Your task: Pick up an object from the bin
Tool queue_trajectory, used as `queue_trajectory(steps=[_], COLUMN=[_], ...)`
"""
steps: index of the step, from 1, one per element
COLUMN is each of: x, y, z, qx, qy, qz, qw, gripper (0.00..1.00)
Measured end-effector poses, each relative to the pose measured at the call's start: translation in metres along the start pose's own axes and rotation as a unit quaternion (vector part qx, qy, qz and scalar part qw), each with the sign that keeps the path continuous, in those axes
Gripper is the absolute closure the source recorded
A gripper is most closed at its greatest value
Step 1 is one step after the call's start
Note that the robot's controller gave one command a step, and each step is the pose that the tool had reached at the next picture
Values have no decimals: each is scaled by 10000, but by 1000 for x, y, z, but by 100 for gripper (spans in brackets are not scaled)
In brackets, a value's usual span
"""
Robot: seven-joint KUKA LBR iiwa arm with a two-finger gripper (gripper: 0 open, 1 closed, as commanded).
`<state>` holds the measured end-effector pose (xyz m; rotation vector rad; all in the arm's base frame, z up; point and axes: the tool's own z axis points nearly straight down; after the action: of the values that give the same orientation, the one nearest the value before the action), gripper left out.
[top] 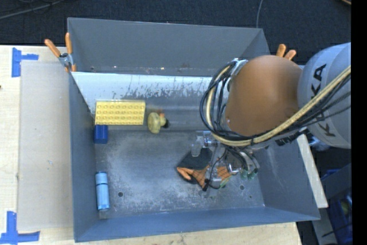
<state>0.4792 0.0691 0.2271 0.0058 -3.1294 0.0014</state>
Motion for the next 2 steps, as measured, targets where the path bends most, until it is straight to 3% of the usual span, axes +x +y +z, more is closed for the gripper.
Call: queue_trajectory(steps=[1, 2], x=[-1, -12], y=[-1, -52], z=[-4, 82], qx=[-5, -5], qy=[-44, -52], qz=[19, 31], qw=[10000, 10000], gripper=[0, 0])
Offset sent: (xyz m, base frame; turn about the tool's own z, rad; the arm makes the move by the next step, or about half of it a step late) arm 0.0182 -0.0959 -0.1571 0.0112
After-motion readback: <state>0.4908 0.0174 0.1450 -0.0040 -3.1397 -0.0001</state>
